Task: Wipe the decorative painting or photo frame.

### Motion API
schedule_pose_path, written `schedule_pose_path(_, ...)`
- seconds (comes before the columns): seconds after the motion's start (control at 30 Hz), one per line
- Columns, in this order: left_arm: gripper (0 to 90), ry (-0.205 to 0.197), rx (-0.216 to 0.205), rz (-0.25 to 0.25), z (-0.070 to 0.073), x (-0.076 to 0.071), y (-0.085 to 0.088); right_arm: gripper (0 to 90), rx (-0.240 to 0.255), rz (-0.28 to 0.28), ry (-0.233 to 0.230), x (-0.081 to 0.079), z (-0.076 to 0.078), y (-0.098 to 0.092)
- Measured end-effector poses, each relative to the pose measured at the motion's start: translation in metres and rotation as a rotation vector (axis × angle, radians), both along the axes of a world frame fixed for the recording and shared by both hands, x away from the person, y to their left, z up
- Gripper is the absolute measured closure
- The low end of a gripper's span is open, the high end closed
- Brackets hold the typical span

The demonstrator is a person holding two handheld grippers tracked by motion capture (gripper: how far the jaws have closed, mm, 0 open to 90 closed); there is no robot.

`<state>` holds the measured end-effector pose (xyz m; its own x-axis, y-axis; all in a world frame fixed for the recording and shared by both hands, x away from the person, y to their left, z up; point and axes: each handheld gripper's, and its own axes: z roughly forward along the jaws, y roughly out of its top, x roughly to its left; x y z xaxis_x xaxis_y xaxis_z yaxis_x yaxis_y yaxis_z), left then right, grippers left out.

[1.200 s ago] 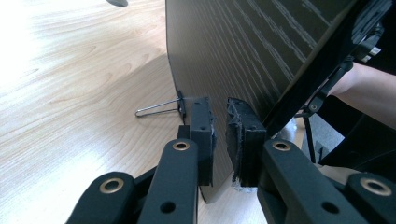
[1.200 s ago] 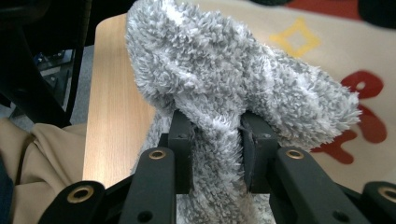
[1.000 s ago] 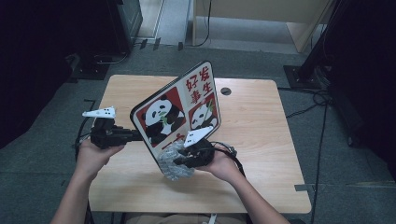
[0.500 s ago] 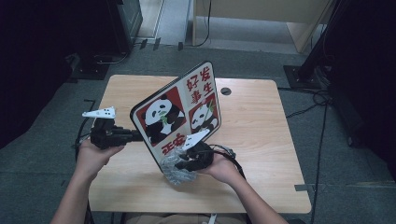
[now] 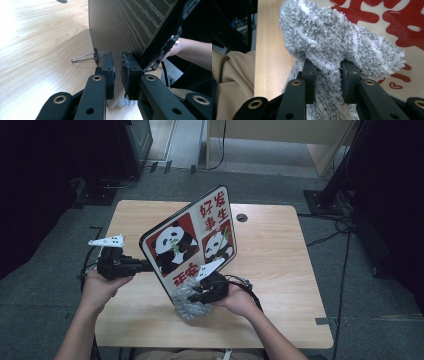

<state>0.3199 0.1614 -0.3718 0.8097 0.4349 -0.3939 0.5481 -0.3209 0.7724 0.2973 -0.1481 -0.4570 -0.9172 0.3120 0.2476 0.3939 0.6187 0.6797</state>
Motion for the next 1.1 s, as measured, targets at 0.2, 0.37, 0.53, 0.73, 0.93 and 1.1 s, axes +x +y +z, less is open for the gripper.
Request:
schedule_pose_path(0.2,75.9,-0.002,-0.002,0.014,0.000,0.001,0.003,70.9,0.020,-0.004,0.011,-0.002,0.011,-0.004)
schedule_pose_path(0.37,70.3,-0.010,0.007,0.033,0.000,0.001,0.006,70.9,0.055,0.000,-0.004,-0.006,0.024,-0.004)
schedule_pose_path(0.53,64.4,-0.017,0.017,0.042,0.000,0.002,0.011,70.9,0.082,0.022,-0.026,-0.013,0.038,0.000)
schedule_pose_path(0.73,55.7,-0.018,0.030,0.057,-0.001,0.003,0.019,70.8,0.112,0.045,-0.033,-0.021,0.057,0.008)
schedule_pose_path(0.93,50.5,-0.017,0.028,0.084,-0.002,0.004,0.029,70.7,0.135,0.061,-0.032,-0.025,0.075,0.020)
schedule_pose_path(1.1,49.4,-0.016,0.031,0.104,-0.004,0.005,0.036,70.7,0.162,0.077,-0.035,-0.026,0.088,0.030)
